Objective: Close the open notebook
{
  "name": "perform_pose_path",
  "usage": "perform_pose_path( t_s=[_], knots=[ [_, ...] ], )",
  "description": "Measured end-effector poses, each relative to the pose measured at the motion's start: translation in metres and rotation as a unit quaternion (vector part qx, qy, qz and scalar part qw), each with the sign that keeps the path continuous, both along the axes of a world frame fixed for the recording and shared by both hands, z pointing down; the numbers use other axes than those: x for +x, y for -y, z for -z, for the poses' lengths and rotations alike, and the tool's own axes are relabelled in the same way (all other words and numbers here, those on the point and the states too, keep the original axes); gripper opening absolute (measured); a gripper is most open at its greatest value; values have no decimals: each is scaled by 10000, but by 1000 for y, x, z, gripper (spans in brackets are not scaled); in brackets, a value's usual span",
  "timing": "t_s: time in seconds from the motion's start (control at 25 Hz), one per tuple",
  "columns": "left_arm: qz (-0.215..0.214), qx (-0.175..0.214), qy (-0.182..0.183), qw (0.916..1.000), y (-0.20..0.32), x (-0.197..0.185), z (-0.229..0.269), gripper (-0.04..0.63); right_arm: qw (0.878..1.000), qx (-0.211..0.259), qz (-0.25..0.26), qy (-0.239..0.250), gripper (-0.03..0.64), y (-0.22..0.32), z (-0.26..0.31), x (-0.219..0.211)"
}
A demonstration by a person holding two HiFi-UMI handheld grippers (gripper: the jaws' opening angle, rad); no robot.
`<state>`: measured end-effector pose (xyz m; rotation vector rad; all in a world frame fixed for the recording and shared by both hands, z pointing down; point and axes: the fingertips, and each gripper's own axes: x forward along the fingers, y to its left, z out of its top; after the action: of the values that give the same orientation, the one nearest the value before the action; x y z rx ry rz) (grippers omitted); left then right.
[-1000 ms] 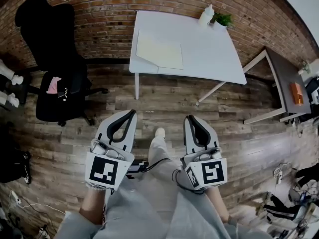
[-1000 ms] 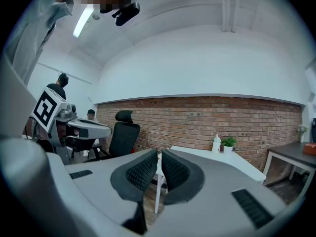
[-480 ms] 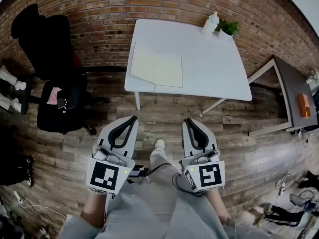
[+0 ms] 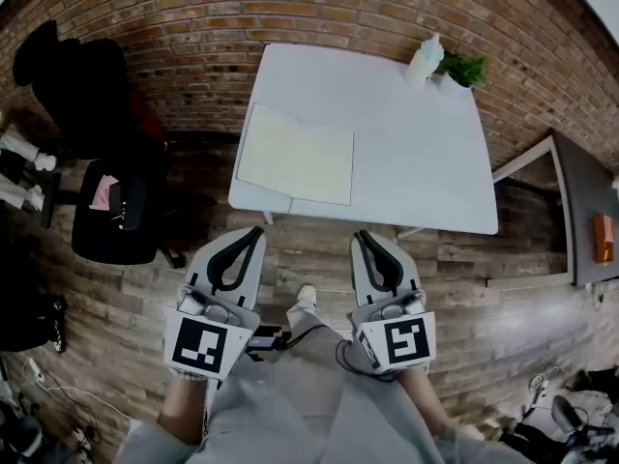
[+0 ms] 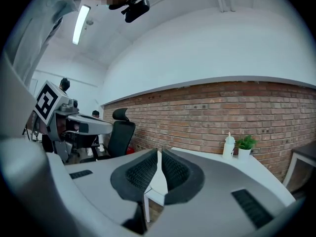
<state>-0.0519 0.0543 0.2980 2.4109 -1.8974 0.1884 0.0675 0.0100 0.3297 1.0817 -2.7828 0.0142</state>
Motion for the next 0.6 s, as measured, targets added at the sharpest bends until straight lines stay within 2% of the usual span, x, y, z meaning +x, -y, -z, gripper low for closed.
perform_pose_path(
  t_s=[0.32,0.6],
  knots=[
    [327,-74,26,9994,66,6,10,18,9996,-73,288,29,55,70,6,6],
    [467,-96,131,9988,85,6,14,18,9991,-133,377,127,55,93,8,6]
  ],
)
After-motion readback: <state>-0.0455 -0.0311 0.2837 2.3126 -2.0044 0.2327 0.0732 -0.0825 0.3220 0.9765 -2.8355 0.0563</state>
